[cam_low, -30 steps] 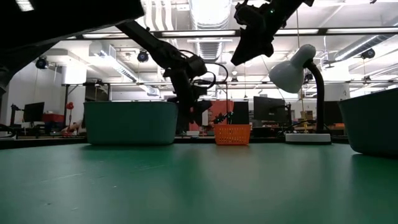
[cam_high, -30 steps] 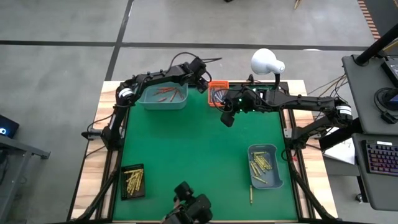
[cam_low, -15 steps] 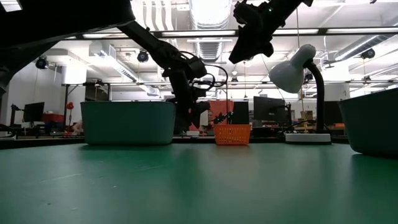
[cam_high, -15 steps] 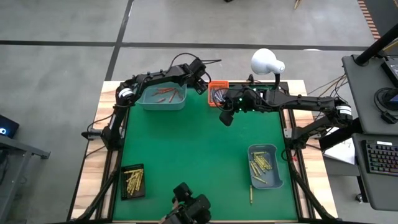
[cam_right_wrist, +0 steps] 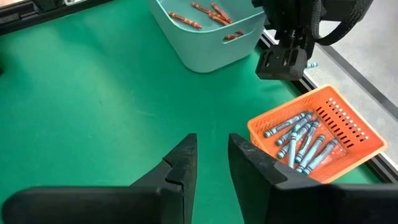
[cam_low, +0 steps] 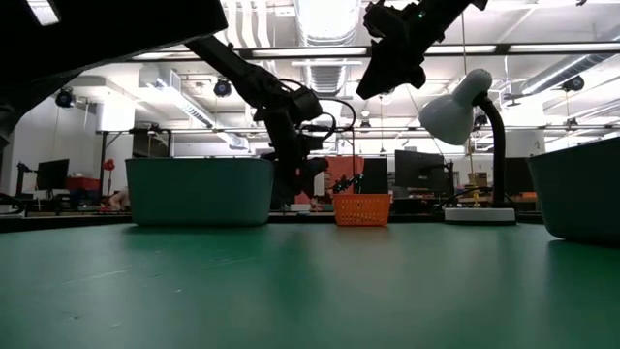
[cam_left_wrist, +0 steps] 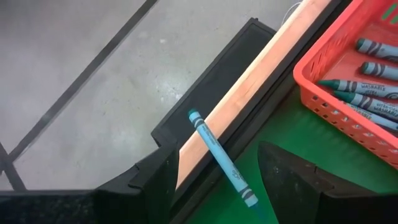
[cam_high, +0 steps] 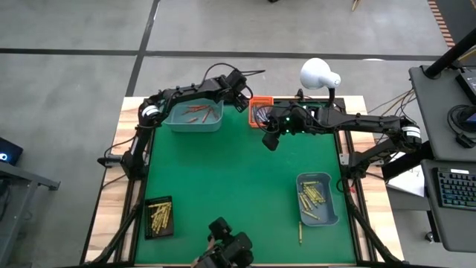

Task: Sort crayons
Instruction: Put the blue crayon into the orange bin

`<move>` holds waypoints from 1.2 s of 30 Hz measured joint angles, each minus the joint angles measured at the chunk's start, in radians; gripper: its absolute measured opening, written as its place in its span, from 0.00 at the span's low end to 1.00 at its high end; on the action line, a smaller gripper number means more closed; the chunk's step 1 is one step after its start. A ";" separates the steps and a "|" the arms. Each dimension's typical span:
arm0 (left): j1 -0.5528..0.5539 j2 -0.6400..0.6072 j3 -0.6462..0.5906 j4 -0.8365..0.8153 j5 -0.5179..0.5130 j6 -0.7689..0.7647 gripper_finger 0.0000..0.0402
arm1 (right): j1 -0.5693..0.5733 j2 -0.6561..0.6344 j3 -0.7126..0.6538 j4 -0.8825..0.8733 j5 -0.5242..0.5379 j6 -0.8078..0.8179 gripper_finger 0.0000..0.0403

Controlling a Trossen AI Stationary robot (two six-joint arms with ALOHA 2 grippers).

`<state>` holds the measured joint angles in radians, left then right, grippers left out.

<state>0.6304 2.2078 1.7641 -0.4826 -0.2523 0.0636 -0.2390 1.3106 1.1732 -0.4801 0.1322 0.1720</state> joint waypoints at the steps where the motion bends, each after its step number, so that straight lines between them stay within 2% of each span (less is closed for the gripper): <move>1: 0.000 0.000 0.000 0.002 0.000 0.006 0.50 | 0.000 0.000 0.000 0.000 0.000 0.000 0.20; 36: 0.006 0.031 -0.005 0.030 0.000 0.028 0.50 | -0.017 0.000 0.000 0.001 0.000 0.000 0.23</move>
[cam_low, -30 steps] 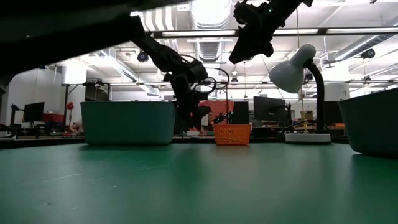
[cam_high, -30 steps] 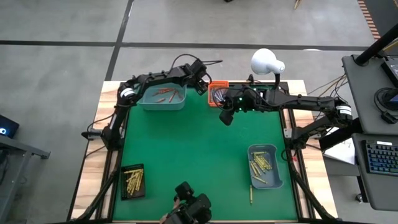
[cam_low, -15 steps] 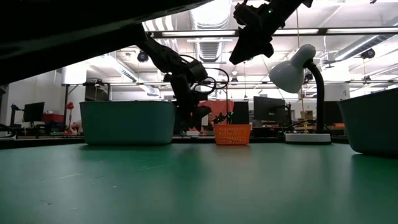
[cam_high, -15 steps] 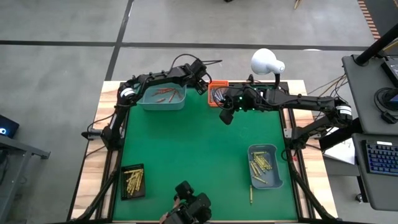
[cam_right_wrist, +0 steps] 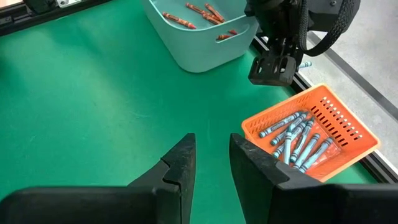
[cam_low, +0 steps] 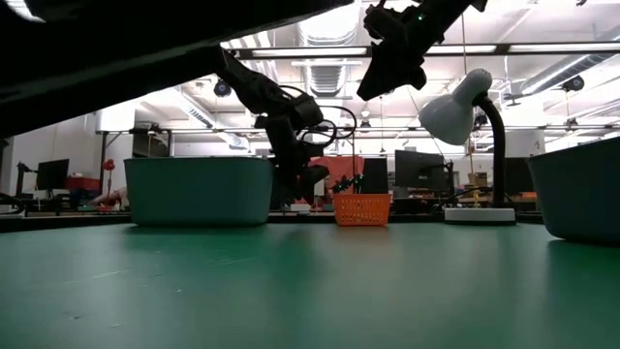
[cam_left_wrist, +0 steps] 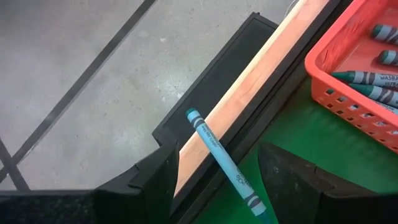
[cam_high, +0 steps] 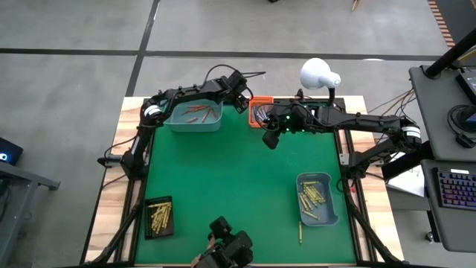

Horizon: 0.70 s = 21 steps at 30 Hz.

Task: Sort crayons
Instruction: Put the blue crayon into the orange bin

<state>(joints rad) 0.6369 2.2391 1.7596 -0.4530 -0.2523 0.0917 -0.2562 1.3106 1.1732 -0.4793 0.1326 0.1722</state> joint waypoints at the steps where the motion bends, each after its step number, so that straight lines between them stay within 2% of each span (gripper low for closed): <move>1: 0.000 0.000 0.000 0.000 0.000 0.000 0.50 | 0.000 0.000 0.000 0.000 0.000 0.000 0.22; 10: 0.000 0.000 -0.002 0.002 0.000 -0.003 0.50 | 0.000 0.000 0.000 0.000 0.000 0.000 0.20; 21: 0.000 0.000 -0.005 0.005 0.000 -0.003 0.50 | 0.000 0.000 0.000 0.000 0.000 0.000 0.23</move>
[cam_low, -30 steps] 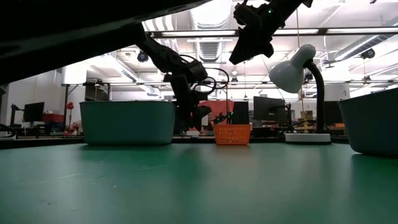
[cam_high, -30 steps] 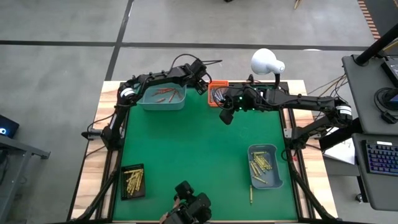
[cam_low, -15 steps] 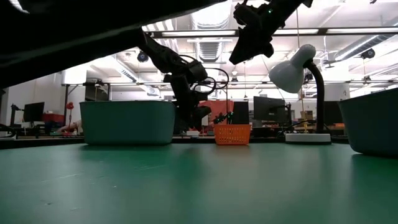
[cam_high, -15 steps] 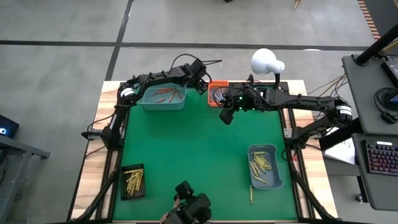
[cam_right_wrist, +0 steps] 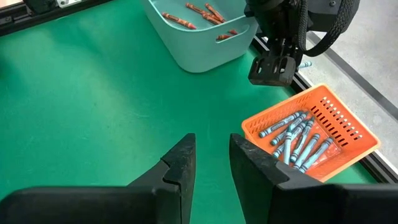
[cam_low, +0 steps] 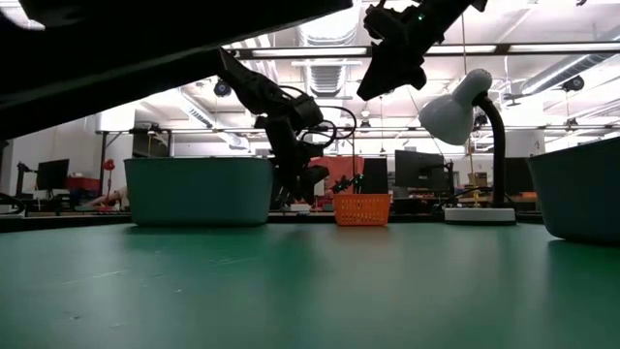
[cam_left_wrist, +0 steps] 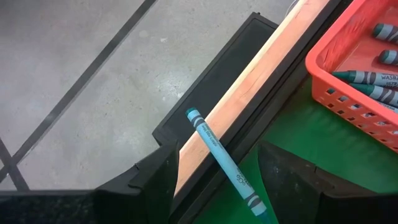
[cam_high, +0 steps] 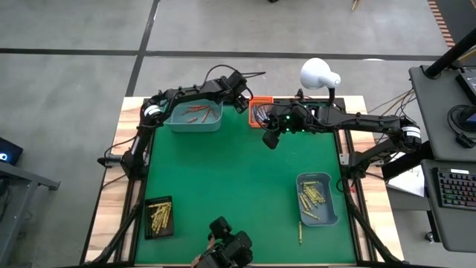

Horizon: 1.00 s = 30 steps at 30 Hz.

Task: Sort crayons
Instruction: Put the blue crayon into the orange bin

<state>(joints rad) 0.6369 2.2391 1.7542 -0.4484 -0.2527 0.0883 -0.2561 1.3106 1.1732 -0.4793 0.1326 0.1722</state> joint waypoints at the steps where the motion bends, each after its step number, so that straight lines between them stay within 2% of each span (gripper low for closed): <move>1: 0.000 0.000 0.000 0.000 0.000 0.000 0.50 | 0.000 0.000 0.000 0.000 0.000 0.000 0.23; 30: 0.000 0.000 -0.010 -0.013 -0.002 -0.003 0.50 | 0.000 0.000 0.000 0.000 0.000 0.001 0.21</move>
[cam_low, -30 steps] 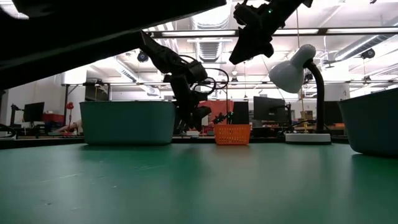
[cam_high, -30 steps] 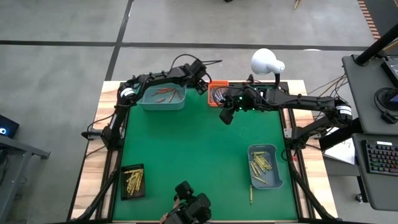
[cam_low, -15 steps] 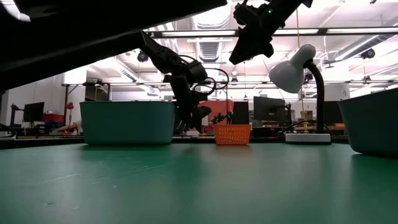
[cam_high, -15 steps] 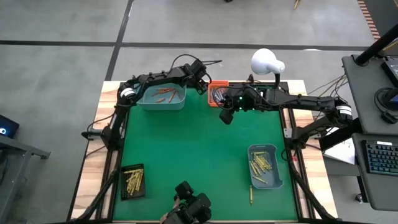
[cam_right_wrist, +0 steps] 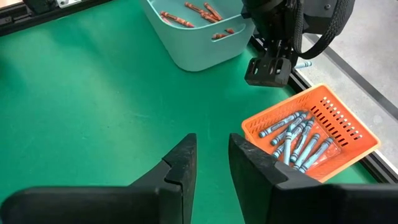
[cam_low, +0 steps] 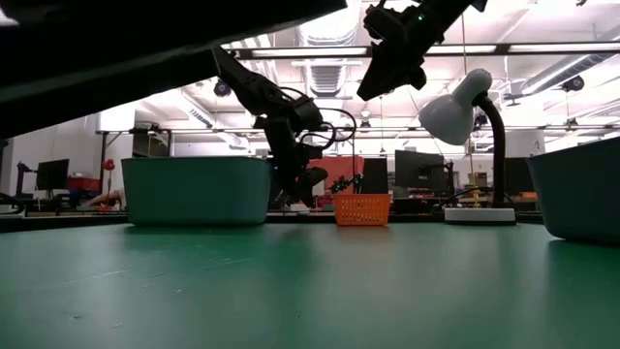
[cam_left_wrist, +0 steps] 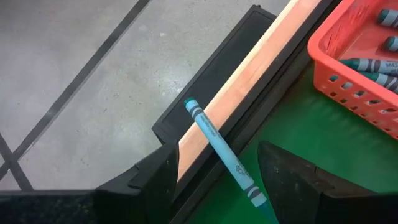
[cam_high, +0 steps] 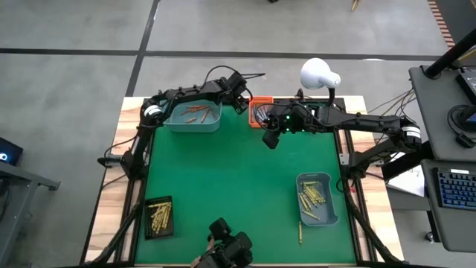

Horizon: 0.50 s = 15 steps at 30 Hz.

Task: Sort crayons
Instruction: Put the blue crayon into the orange bin

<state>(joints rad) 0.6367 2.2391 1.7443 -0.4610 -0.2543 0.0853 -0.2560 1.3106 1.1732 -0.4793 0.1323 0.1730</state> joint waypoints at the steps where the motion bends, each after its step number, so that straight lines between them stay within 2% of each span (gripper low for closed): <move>1: 0.000 0.000 0.000 -0.001 0.000 0.000 0.50 | 0.000 0.000 0.000 0.000 0.000 0.000 0.21; 15: 0.000 0.000 0.000 0.001 0.000 -0.001 0.50 | 0.000 0.000 0.000 0.000 0.000 0.000 0.22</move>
<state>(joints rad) 0.6365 2.2395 1.7443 -0.4596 -0.2543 0.0845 -0.2558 1.3106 1.1732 -0.4797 0.1324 0.1730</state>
